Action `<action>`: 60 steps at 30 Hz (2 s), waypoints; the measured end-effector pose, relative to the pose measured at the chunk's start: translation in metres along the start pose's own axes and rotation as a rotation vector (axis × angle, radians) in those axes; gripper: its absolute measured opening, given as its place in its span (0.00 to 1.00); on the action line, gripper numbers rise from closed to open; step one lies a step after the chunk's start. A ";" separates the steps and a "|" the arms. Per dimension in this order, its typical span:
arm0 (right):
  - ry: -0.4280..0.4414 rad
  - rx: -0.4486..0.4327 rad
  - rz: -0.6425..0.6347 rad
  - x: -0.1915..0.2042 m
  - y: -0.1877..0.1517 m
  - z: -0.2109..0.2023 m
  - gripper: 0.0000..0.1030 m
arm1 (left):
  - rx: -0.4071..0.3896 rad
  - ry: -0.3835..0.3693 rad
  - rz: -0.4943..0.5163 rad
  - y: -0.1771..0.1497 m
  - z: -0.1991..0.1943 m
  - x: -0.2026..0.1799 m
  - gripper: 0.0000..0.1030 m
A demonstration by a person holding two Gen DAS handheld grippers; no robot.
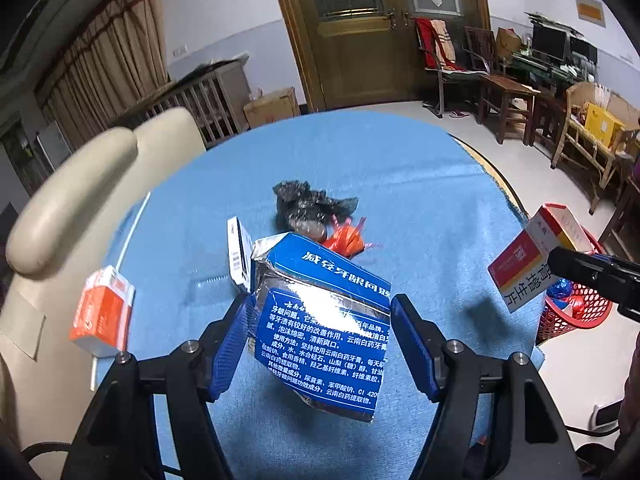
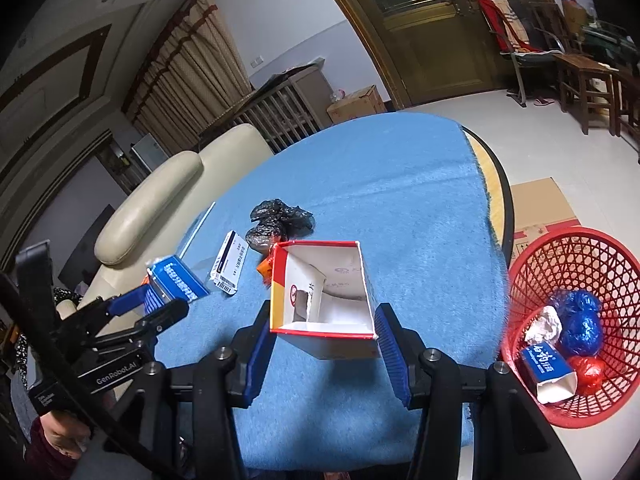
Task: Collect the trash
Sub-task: 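Grasp the blue-and-white carton with the left tool, then carry the box and carton to the red basket with both tools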
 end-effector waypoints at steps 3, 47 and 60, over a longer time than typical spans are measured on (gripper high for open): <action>0.001 0.000 0.003 -0.004 -0.003 -0.003 0.51 | -0.013 0.009 0.023 0.003 -0.006 -0.008 0.70; -0.032 -0.031 0.092 -0.052 -0.010 -0.036 0.51 | -0.023 0.002 0.151 0.018 -0.013 -0.058 0.70; -0.056 -0.046 0.132 -0.077 -0.013 -0.052 0.51 | -0.009 -0.036 0.181 0.020 -0.007 -0.084 0.70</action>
Point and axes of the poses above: each gripper's, at about its wrist camera, not at the fingertips, and z roughly the way its jaws point, x to its left, y to its top, the point moved 9 cm from there along z, roughly the way its jaws point, and after that the axes turned 4 degrees about -x, right-handed, at the moved point
